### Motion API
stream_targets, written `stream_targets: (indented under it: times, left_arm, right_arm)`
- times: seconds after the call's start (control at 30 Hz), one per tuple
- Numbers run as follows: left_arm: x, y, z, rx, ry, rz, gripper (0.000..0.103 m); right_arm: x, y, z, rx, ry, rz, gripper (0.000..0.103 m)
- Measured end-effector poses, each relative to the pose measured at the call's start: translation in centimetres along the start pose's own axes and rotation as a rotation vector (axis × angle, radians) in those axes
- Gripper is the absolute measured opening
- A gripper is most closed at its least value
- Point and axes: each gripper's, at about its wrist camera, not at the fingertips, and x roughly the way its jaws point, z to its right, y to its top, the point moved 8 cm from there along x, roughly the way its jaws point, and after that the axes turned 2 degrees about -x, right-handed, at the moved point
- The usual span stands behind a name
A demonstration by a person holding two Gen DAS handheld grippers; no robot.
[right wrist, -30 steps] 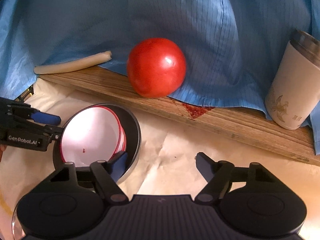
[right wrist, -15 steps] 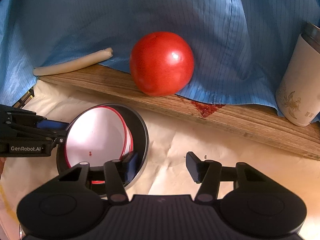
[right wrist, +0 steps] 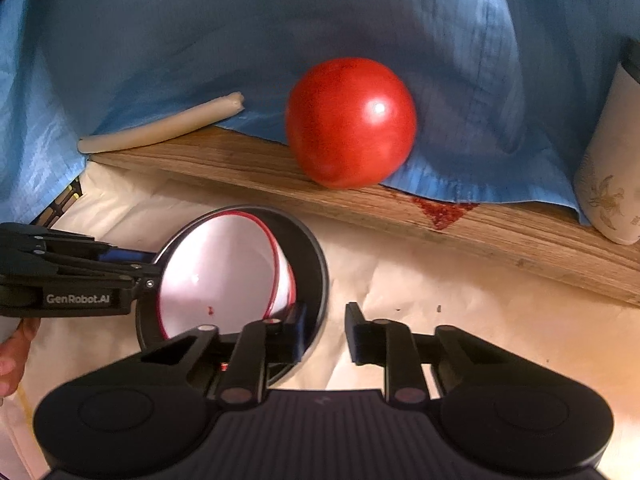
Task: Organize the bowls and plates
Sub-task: 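Close both grippers on opposite sides of the steel bowl's rim, then lift the steel bowl stack with both grippers toward the steel plates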
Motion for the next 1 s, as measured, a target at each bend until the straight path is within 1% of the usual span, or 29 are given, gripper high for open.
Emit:
stream_targets:
  times: [0.07,0.1,0.3,0.4,0.7,0.83,1.0]
  left_arm:
    - [-0.1,0.0,0.0,0.001,-0.001,0.001,0.029]
    - [-0.1,0.0,0.1,0.001,-0.001,0.002,0.028]
    - [-0.2,-0.1,0.4,0.006,0.0,0.005,0.018]
    - [-0.3,-0.1,0.9,0.008,0.003,0.005,0.015]
    - [-0.4,-0.1,0.7,-0.012,0.003,-0.001,0.013]
    - [-0.1,0.1,0.6,-0.038,0.008,-0.031,0.012]
    - [0.1,0.2,0.5,-0.079,0.008,-0.049,0.01]
  right_arm:
    - [0.0,0.1,-0.3,-0.006,0.0,-0.001,0.016]
    - [0.1,0.2,-0.2,-0.009,0.0,-0.002,0.015]
    - [0.2,0.2,-0.5,-0.001,0.0,-0.002,0.015]
    - [0.3,0.1,-0.4,0.007,0.003,-0.003,0.015]
    - [0.0,0.1,0.4,0.029,0.022,-0.012,0.015]
    - [0.3,0.3,0.9,0.071,0.044,-0.052,0.015]
    - [0.8,0.2,1.7,0.17,0.093,-0.102,0.014]
